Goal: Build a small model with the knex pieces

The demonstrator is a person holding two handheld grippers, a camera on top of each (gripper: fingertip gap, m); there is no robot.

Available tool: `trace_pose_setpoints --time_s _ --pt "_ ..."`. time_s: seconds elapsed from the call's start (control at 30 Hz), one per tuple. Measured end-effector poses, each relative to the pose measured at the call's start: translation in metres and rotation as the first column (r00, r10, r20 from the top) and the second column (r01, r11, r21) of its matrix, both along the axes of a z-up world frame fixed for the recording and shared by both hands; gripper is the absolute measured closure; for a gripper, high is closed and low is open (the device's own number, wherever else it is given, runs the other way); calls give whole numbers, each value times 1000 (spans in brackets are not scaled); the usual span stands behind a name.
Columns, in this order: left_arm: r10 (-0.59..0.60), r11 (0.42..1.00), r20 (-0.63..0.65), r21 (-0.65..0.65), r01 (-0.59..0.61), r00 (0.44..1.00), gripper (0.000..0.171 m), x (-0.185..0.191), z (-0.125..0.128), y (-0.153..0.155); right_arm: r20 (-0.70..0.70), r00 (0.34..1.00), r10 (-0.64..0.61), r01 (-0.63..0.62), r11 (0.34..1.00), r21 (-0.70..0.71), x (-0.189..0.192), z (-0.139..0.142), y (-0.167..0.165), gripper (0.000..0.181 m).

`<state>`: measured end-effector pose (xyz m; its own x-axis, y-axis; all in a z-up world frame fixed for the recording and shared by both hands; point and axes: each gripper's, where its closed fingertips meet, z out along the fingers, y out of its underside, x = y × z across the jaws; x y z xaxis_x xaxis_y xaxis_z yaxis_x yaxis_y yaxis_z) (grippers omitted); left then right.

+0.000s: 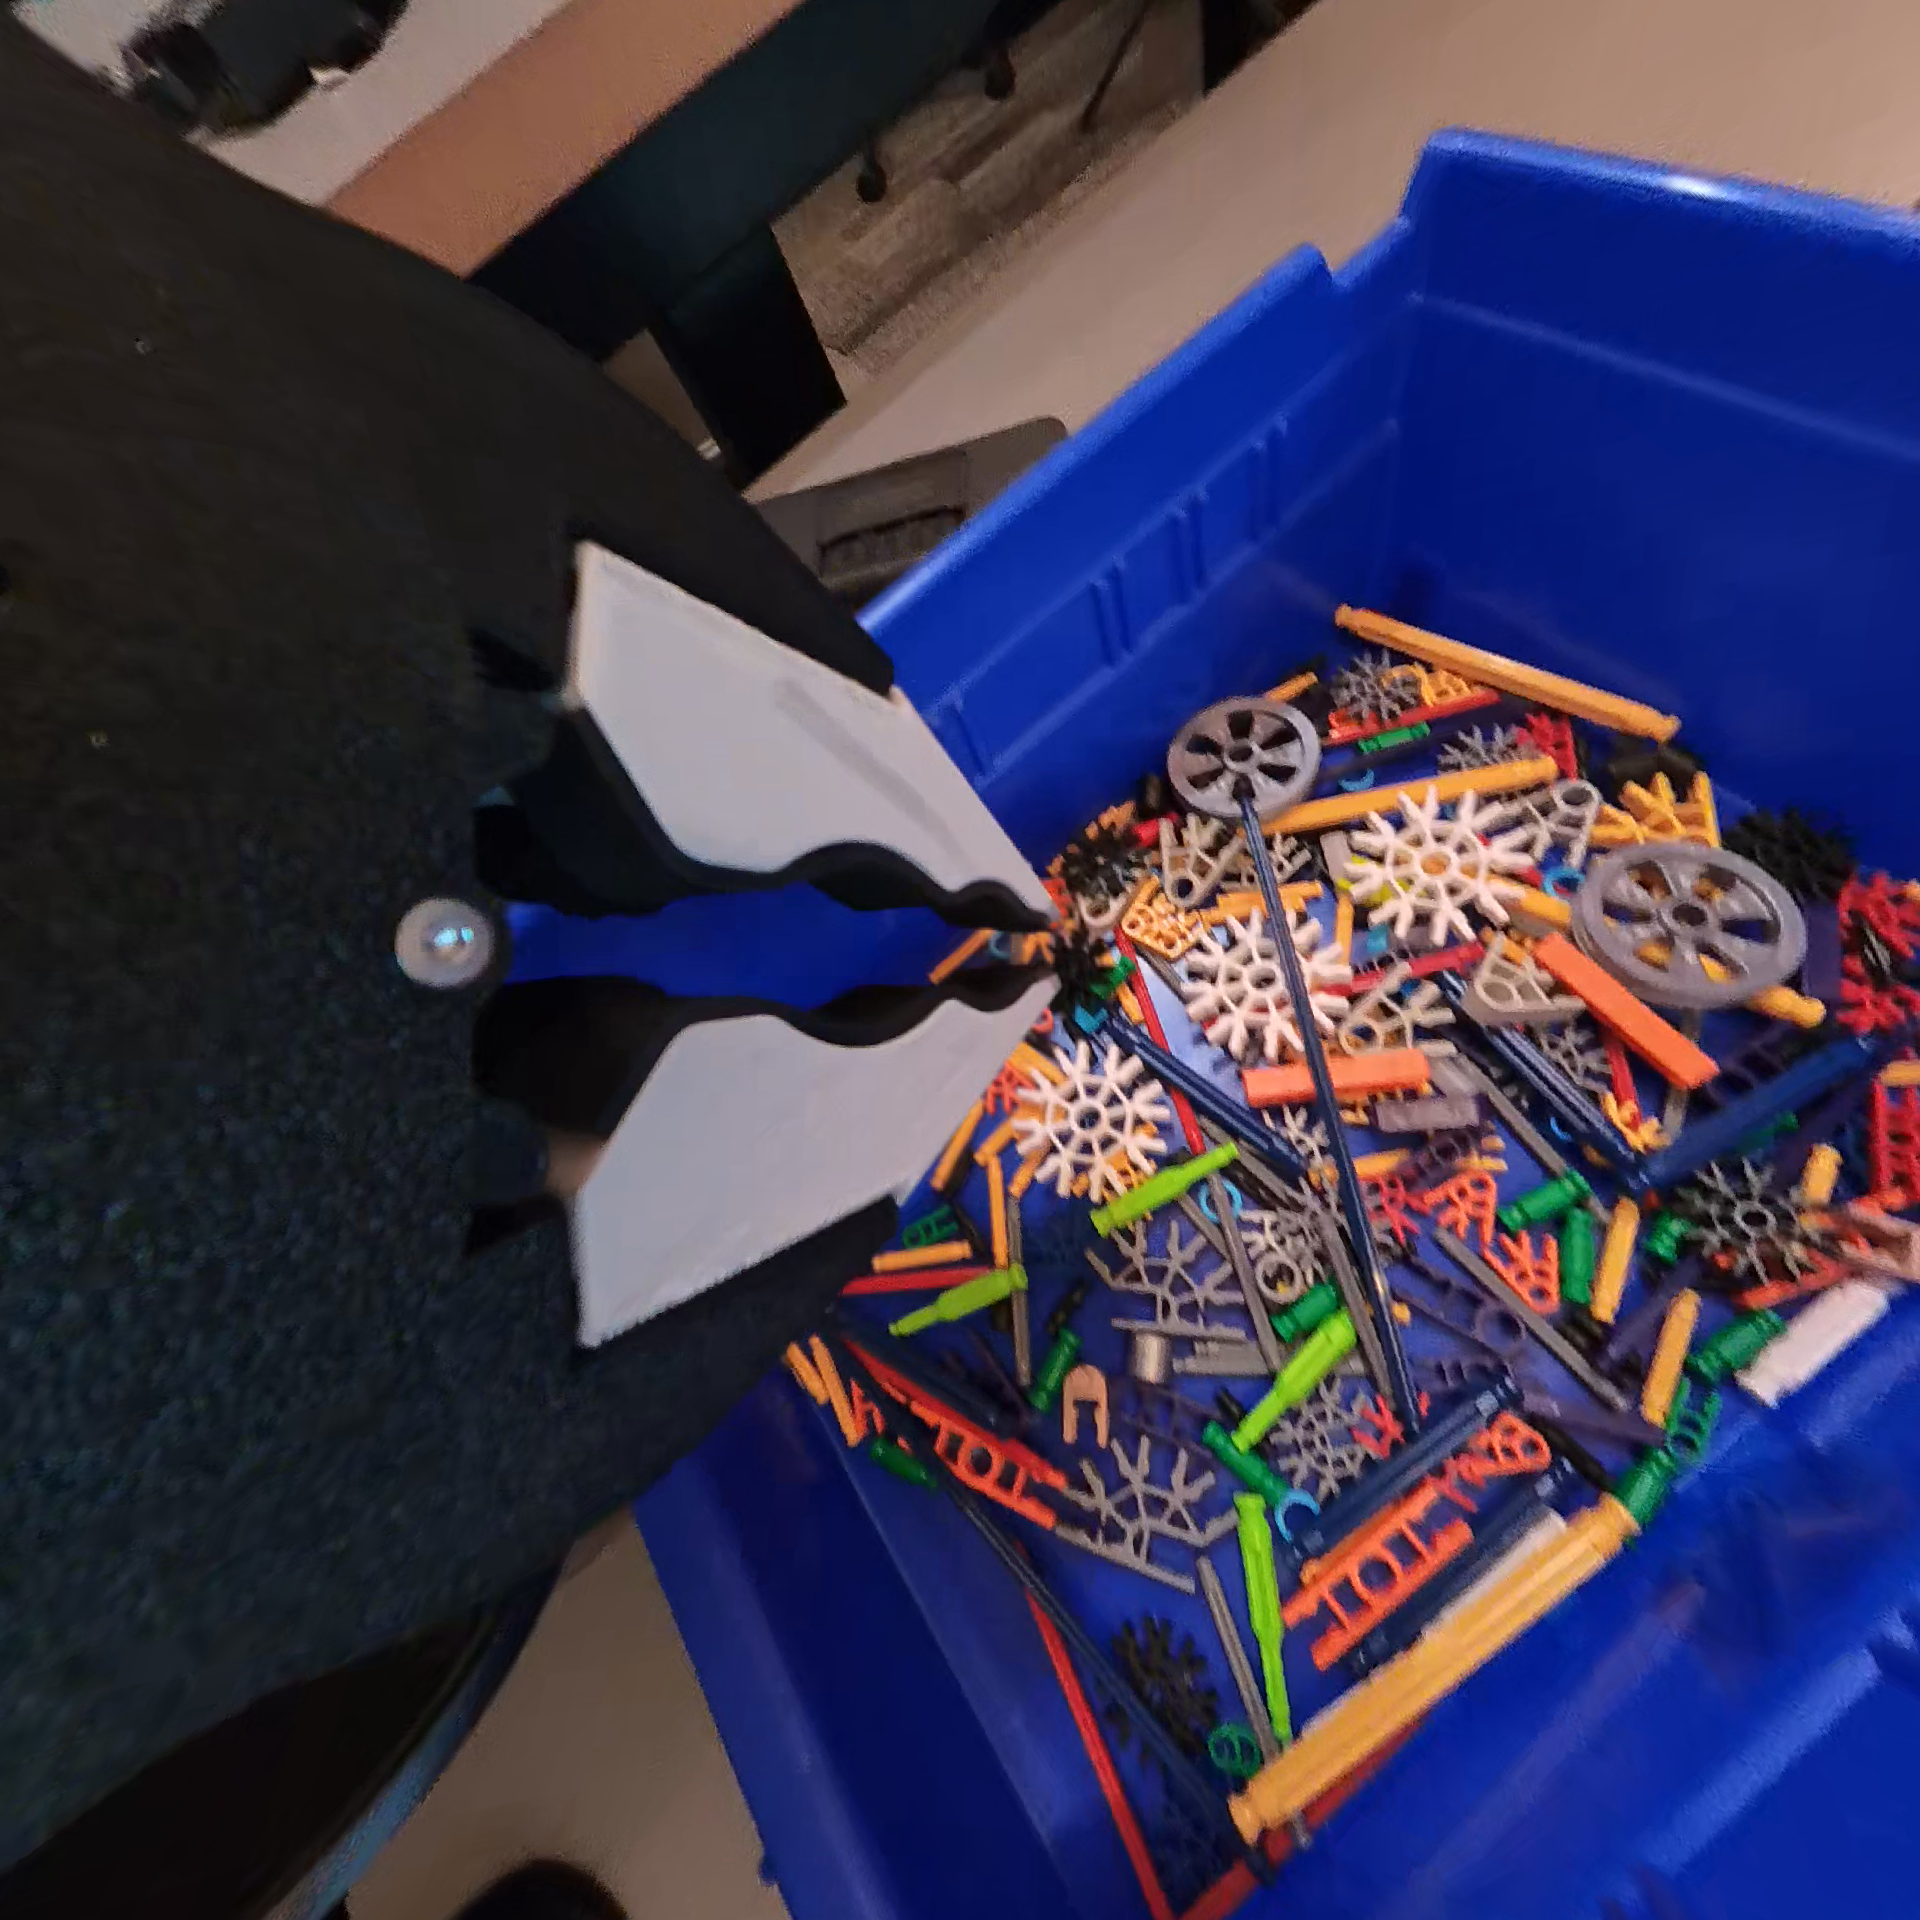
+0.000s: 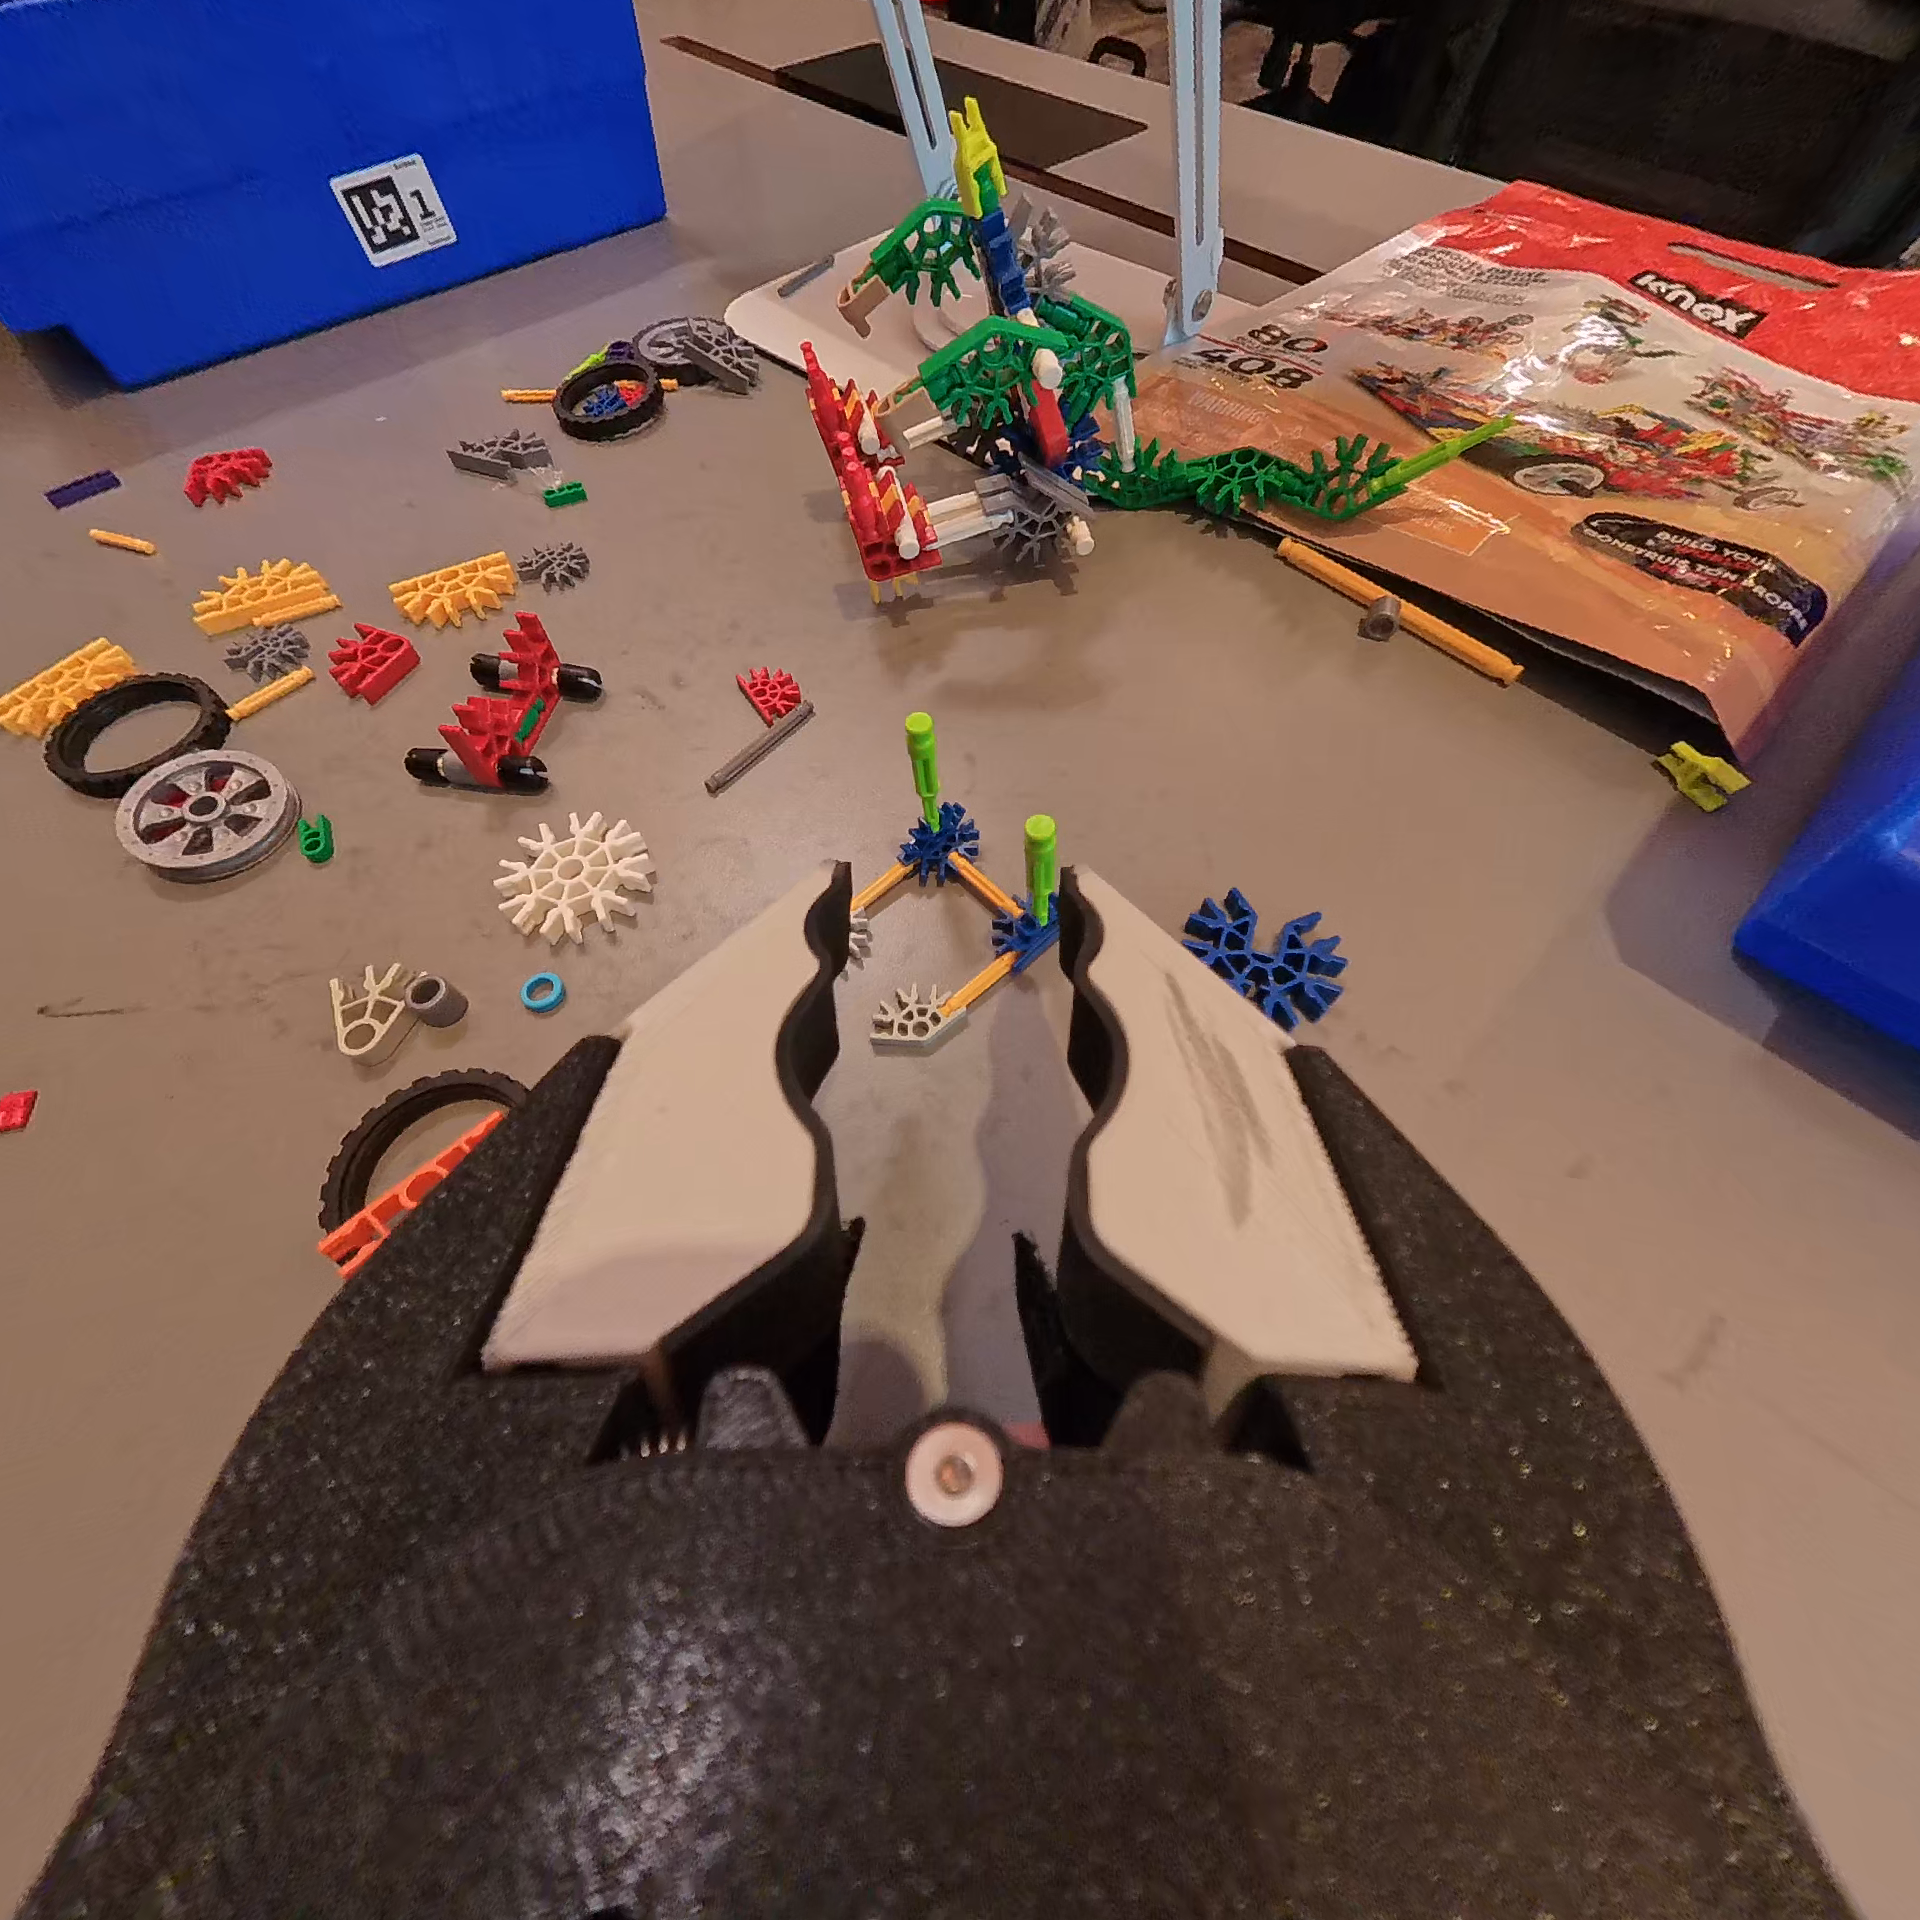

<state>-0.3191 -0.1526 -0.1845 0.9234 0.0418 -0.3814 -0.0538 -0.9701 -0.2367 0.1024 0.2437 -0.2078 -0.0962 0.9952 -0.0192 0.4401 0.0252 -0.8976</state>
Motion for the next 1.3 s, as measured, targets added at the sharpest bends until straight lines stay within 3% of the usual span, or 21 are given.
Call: trace_pose_setpoints --time_s 0.43,0.8,1.0,1.13,1.3 --pt "-84 982 -26 -170 78 996 149 -20 -18 -4 -11 1000 -3 2 1000 -23 0 2 2 142" --pt "-126 904 118 -394 163 985 115 -22 -47 -6 -9 1000 1 -1 1000 -13 0 2 0 142" --pt "-90 870 172 -466 162 981 124 -23 -59 -5 -6 1000 3 -3 1000 -7 1 1 0 142" --pt "-88 869 144 -472 146 986 147 -31 -56 0 -7 1000 4 -4 1000 -6 1 1 -1 142" --pt "-139 886 282 -393 247 949 152 1 -56 10 -5 1000 5 -5 1000 -6 1 1 -1 142"
